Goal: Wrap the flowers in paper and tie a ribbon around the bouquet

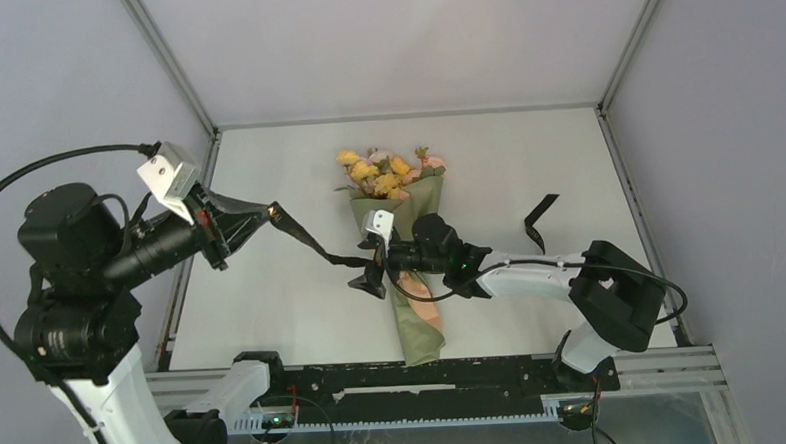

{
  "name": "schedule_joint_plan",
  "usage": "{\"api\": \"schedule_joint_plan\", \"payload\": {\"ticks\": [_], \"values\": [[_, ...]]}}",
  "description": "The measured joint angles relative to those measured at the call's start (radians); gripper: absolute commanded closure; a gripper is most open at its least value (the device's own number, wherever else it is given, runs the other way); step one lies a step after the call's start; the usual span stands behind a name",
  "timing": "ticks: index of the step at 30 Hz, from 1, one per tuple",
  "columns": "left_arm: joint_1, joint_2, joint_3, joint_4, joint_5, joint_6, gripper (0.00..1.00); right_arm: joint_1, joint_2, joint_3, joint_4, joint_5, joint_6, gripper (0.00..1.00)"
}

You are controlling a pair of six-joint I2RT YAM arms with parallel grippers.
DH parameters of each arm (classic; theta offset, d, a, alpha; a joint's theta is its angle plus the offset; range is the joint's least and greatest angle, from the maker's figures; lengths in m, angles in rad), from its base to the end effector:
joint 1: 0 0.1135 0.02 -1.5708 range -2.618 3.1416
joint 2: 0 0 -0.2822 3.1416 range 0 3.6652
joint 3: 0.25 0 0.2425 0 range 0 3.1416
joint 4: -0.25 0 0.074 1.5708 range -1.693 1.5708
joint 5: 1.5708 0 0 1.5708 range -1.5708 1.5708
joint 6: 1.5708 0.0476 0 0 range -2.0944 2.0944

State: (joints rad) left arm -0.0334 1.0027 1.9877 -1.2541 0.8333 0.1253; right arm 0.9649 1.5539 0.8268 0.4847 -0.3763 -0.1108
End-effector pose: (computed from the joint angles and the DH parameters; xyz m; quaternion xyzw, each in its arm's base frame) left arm 0.0491 -0.0369 0.5521 0.3021 0.7058 -0.2962 0.5682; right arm 0.1824 0.2939 0.2559 -0.4953 0.6052 0.3849 0.4902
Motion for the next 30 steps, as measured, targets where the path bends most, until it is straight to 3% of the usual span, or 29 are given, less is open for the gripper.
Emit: {"api": "schedule_joint_plan", "payload": {"ticks": [4,6,7,9,10,12,14,16,18,20,24,26,28,30], "values": [[0.0,-0.017,0.052,-0.014,-0.033,-0.021,1.0,0.006,0.03,0.001,0.047,-0.031,0.0,0.04],[0.0,-0.017,0.081,-0.012,-0.048,-0.032,1.0,0.006,0.054,0.004,0.065,-0.034,0.0,0.1],[0.0,-0.017,0.091,-0.013,-0.053,-0.04,1.0,0.006,0.066,0.011,0.066,-0.034,0.001,0.24],[0.0,-0.017,0.1,-0.013,-0.061,-0.053,1.0,0.005,0.09,0.032,0.066,-0.034,0.009,0.75],[0.0,-0.017,0.102,-0.013,-0.065,-0.059,1.0,0.005,0.097,0.04,0.068,-0.035,0.005,0.87],[0.0,-0.017,0.102,-0.014,-0.075,-0.068,1.0,0.005,0.1,0.053,0.067,-0.031,0.022,0.99],[0.0,-0.021,0.09,-0.012,-0.103,-0.068,0.93,0.005,0.093,0.056,0.065,-0.017,0.043,1.0],[0.0,-0.061,-0.008,0.009,-0.15,-0.051,0.66,0.002,0.072,0.055,0.039,0.005,0.07,1.0],[0.0,-0.146,-0.216,0.048,-0.19,0.011,0.41,-0.006,0.024,0.048,0.0,0.029,0.115,1.0],[0.0,-0.242,-0.465,0.048,-0.236,0.121,0.28,-0.013,-0.032,0.046,-0.04,0.053,0.166,1.0],[-0.013,-0.367,-0.903,-0.008,-0.35,0.447,0.23,-0.021,-0.129,0.046,-0.122,0.108,0.291,1.0],[-0.087,-0.44,-1.033,-0.044,-0.39,0.634,0.32,-0.029,-0.157,0.046,-0.201,0.151,0.398,1.0],[-0.194,-0.469,-1.051,0.021,-0.41,0.598,0.32,-0.034,-0.156,0.045,-0.243,0.162,0.455,1.0],[-0.336,-0.456,-1.085,0.136,-0.41,0.544,0.27,-0.04,-0.156,0.045,-0.275,0.166,0.491,1.0]]}}
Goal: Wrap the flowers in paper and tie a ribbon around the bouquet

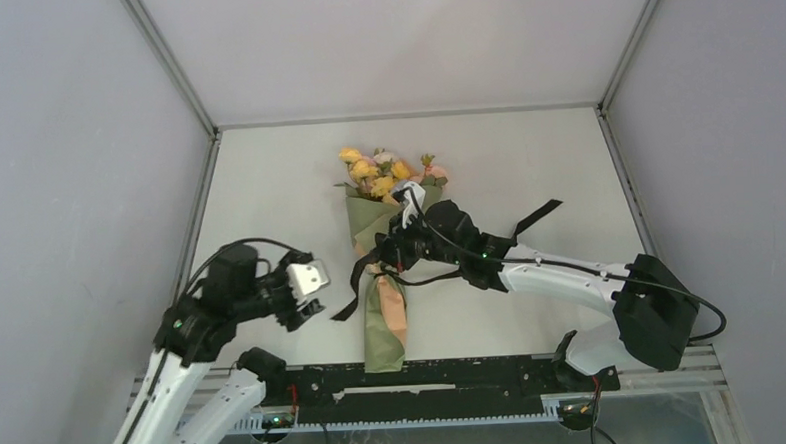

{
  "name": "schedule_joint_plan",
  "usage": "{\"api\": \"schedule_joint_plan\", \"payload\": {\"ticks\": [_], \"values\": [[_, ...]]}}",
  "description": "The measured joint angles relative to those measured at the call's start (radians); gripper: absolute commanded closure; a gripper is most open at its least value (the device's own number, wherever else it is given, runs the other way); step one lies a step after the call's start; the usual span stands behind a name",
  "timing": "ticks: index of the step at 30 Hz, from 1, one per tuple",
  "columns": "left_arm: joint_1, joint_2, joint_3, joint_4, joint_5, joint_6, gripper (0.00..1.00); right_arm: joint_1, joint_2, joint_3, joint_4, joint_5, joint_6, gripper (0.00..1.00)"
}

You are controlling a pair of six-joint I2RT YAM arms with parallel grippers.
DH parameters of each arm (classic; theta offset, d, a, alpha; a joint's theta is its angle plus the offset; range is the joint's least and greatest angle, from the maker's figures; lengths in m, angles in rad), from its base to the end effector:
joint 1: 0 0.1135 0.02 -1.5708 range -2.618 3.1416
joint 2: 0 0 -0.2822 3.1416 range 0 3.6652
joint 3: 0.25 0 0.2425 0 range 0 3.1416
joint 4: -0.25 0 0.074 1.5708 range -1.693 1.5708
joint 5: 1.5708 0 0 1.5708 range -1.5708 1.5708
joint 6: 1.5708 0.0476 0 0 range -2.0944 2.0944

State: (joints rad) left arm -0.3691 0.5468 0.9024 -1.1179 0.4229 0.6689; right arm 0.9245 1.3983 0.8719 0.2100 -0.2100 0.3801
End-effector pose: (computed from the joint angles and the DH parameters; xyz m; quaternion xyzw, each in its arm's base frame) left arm 0.0519 -0.0410 0.3172 0.5176 0.7396 -0.1334 0.4091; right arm 0.1845 0.2610 0.2878 -0.2757 0.7590 0.4217 0.4123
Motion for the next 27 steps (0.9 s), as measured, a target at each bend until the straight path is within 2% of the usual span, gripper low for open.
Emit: {"api": "schedule_joint_plan", "payload": {"ticks": [2,4,6,8,11,13,16,19,23,25,26,27], "values": [[-0.123,0.055,-0.074,0.169,0.006,-0.071,0.22,-0.01,0.0,-0.003,-0.024,0.004,0.038,1.0],[-0.177,0.11,-0.169,0.356,0.034,-0.152,0.22,-0.02,0.0,-0.007,-0.041,0.008,0.061,1.0],[-0.191,0.181,-0.274,0.561,0.053,-0.266,0.18,-0.032,0.0,-0.01,-0.057,0.007,0.083,1.0],[-0.196,0.266,-0.337,0.718,0.039,-0.383,0.02,-0.052,0.0,-0.01,-0.069,0.008,0.11,1.0],[-0.2,0.407,-0.394,0.958,-0.004,-0.555,0.0,-0.08,0.0,-0.01,-0.086,0.026,0.15,1.0],[-0.205,0.489,-0.43,1.149,-0.02,-0.632,0.02,-0.094,0.001,-0.01,-0.093,0.03,0.176,1.0],[-0.211,0.576,-0.487,1.408,-0.033,-0.697,0.19,-0.098,0.006,-0.01,-0.093,0.024,0.2,1.0],[-0.225,0.653,-0.529,1.621,-0.055,-0.748,0.49,-0.097,0.016,-0.01,-0.097,0.018,0.221,1.0],[-0.254,0.728,-0.562,1.813,-0.073,-0.788,0.77,-0.093,0.018,-0.01,-0.093,0.016,0.234,1.0],[-0.266,0.755,-0.568,1.876,-0.073,-0.8,0.98,-0.093,0.018,-0.011,-0.091,0.015,0.236,1.0],[-0.27,0.765,-0.57,1.902,-0.073,-0.806,1.0,-0.093,0.018,-0.011,-0.091,0.014,0.236,1.0],[-0.272,0.77,-0.572,1.92,-0.073,-0.814,1.0,-0.093,0.018,-0.011,-0.091,0.013,0.236,0.95]]}}
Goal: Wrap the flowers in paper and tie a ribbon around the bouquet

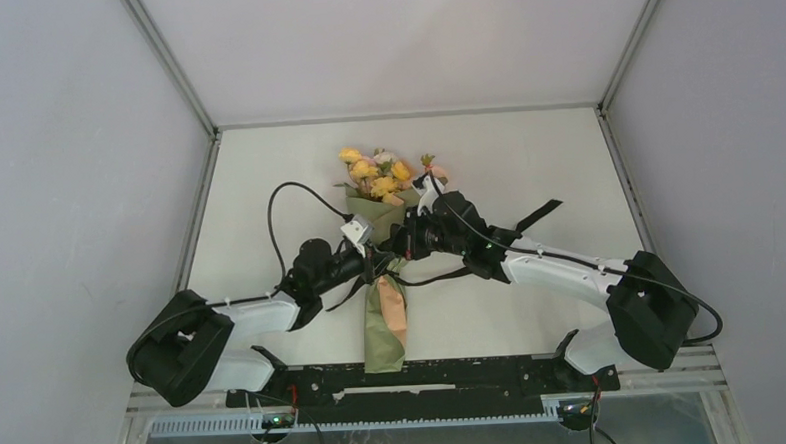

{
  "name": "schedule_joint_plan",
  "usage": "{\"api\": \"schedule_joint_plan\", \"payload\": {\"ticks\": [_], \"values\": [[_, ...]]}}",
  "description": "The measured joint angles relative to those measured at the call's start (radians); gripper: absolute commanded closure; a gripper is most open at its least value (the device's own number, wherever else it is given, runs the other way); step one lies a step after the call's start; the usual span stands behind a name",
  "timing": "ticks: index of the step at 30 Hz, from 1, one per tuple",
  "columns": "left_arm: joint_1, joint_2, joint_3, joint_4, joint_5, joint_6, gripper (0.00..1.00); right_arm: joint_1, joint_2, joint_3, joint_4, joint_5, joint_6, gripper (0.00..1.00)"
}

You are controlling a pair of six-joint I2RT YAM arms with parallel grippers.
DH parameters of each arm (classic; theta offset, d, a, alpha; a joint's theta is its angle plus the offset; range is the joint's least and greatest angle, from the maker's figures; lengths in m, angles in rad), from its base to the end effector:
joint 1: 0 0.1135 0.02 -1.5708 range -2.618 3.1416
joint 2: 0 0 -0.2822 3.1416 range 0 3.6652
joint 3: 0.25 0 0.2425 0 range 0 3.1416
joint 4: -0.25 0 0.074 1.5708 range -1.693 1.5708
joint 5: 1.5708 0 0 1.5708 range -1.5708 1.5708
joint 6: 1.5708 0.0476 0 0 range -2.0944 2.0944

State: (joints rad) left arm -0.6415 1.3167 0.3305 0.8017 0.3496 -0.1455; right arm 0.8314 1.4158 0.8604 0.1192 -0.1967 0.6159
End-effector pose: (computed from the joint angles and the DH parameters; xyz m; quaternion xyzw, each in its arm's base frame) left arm 0.1869 -0.1600 0.2020 0.2937 0.7071 -0.3648 0.5298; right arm 0.2068 0.2406 0.2684 -0.1427 0.8287 0.4161 0.3459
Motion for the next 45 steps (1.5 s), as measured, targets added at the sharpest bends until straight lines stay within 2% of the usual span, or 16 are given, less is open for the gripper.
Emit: {"api": "schedule_joint_plan", "payload": {"ticks": [4,6,7,8,9,12,14,16,20,22,25,26,30,33,40,45], "values": [[-0.004,0.005,-0.009,0.034,-0.002,-0.011,1.0,-0.016,-0.006,0.001,-0.034,0.002,-0.006,0.56],[-0.004,0.004,-0.013,0.035,-0.003,-0.012,1.0,-0.037,-0.039,0.004,-0.149,0.039,-0.014,0.42],[-0.004,0.003,-0.016,0.036,-0.005,-0.012,1.0,-0.061,-0.074,0.008,-0.25,0.089,-0.02,0.3],[-0.004,0.003,-0.019,0.036,-0.005,-0.011,1.0,-0.089,-0.11,0.009,-0.326,0.135,-0.012,0.07],[-0.004,0.003,-0.023,0.035,-0.005,-0.008,1.0,-0.128,-0.156,0.009,-0.417,0.192,-0.003,0.01],[-0.005,0.003,-0.031,0.031,-0.002,0.01,1.0,-0.323,-0.289,0.002,-0.604,0.312,-0.003,0.0],[-0.01,-0.002,-0.039,0.029,-0.001,0.032,1.0,-0.466,-0.301,-0.002,-0.656,0.34,-0.021,0.0],[-0.02,-0.007,-0.043,0.02,0.0,0.06,1.0,-0.597,-0.235,-0.002,-0.682,0.345,-0.049,0.03],[-0.03,-0.019,-0.052,0.006,-0.005,0.125,1.0,-0.672,0.031,-0.001,-0.678,0.253,-0.103,0.16],[-0.031,-0.027,-0.06,-0.002,-0.007,0.153,1.0,-0.676,0.142,-0.002,-0.679,0.206,-0.125,0.41],[-0.031,-0.045,-0.066,-0.013,-0.005,0.185,1.0,-0.689,0.189,0.03,-0.639,0.151,-0.164,0.94],[-0.031,-0.053,-0.067,-0.016,0.0,0.192,1.0,-0.695,0.208,0.034,-0.64,0.127,-0.171,1.0],[-0.037,-0.118,-0.069,-0.019,0.058,0.238,1.0,-0.703,0.226,0.057,-0.655,0.082,-0.192,1.0],[-0.047,-0.156,-0.079,-0.01,0.11,0.296,1.0,-0.641,0.218,0.129,-0.725,0.099,-0.196,1.0],[-0.05,-0.186,-0.125,-0.035,0.179,0.457,1.0,-0.134,0.151,0.526,-0.681,0.135,-0.223,1.0],[-0.05,-0.221,-0.138,-0.061,0.179,0.485,1.0,0.091,0.244,0.767,-0.631,0.042,-0.232,1.0]]}}
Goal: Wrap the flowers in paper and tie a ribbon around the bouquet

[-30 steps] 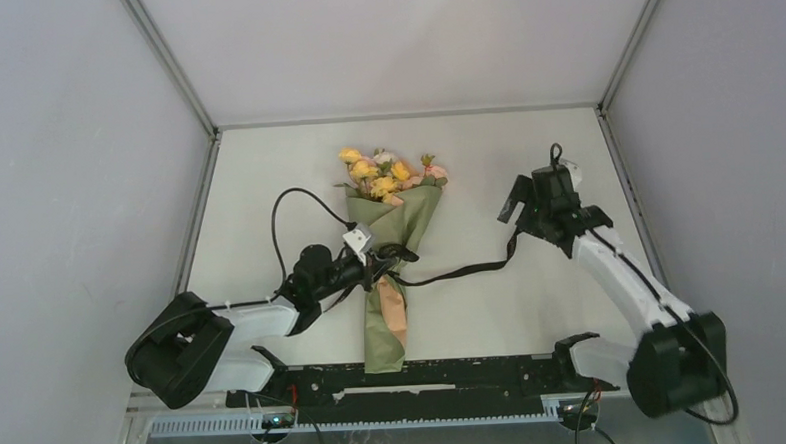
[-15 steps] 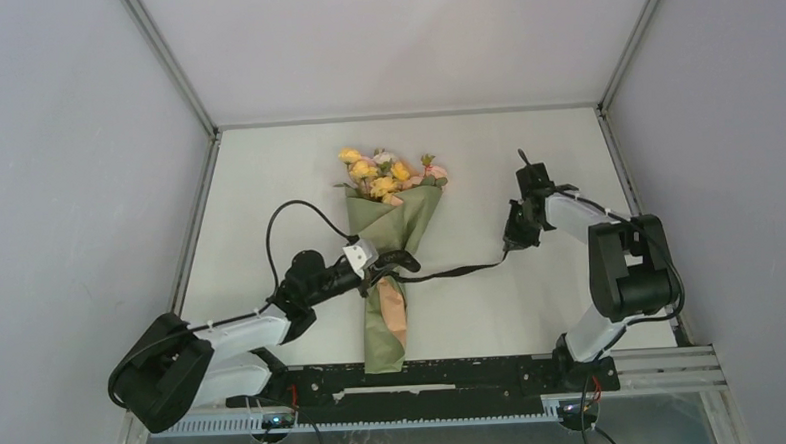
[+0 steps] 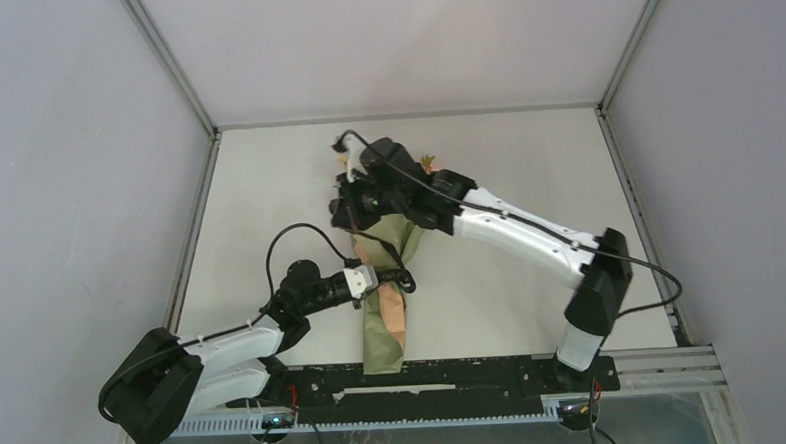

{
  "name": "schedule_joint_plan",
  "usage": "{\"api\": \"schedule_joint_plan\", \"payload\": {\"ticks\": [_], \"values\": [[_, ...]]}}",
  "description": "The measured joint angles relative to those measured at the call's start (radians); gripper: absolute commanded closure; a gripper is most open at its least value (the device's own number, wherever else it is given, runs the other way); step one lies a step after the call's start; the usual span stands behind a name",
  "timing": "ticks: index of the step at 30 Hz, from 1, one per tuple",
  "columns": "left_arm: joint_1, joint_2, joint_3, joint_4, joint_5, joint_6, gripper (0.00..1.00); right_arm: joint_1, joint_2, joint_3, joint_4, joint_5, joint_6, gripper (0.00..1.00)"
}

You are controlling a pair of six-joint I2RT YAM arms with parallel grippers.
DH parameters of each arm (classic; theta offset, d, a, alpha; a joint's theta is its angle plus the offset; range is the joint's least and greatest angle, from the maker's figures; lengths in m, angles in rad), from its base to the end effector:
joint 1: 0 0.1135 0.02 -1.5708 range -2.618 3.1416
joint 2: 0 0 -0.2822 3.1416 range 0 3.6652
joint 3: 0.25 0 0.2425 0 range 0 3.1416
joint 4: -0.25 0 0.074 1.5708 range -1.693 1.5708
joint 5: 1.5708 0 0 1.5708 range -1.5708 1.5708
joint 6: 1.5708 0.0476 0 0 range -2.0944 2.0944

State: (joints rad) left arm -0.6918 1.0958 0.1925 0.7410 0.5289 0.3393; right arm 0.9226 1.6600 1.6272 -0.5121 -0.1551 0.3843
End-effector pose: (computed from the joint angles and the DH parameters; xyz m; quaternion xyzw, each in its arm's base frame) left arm 0.1365 -0.1442 0.1985 0.5099 0.5566 -0.3057 0.5803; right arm 0.2269 0.3117 0.3841 -0.2676 0.8273 0.3510 0.3474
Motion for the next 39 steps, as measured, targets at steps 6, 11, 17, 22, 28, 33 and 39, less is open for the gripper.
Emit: {"api": "schedule_joint_plan", "payload": {"ticks": [6,11,17,22,28,33,39], "values": [[0.0,-0.053,-0.035,-0.019,-0.029,-0.018,1.0,0.061,0.214,0.137,-0.028,-0.092,-0.002,0.49],[0.0,-0.06,-0.049,-0.036,-0.048,-0.035,1.0,0.043,0.254,0.136,-0.126,-0.129,-0.003,0.06],[0.0,-0.057,-0.049,-0.04,-0.074,-0.054,1.0,-0.042,0.061,-0.034,-0.087,-0.125,-0.027,0.0],[0.0,-0.052,-0.049,-0.041,-0.085,-0.056,1.0,-0.178,-0.359,-0.523,0.103,-0.268,-0.043,0.02],[0.0,-0.052,-0.049,-0.041,-0.095,-0.062,1.0,-0.236,-0.431,-0.908,0.412,-0.417,0.099,0.01],[0.0,-0.042,-0.049,-0.039,-0.103,-0.06,1.0,-0.227,-0.335,-1.047,0.592,-0.484,0.218,0.02],[0.0,-0.026,-0.049,-0.036,-0.107,-0.06,1.0,-0.215,-0.263,-1.046,0.826,-0.537,0.27,0.16]]}}
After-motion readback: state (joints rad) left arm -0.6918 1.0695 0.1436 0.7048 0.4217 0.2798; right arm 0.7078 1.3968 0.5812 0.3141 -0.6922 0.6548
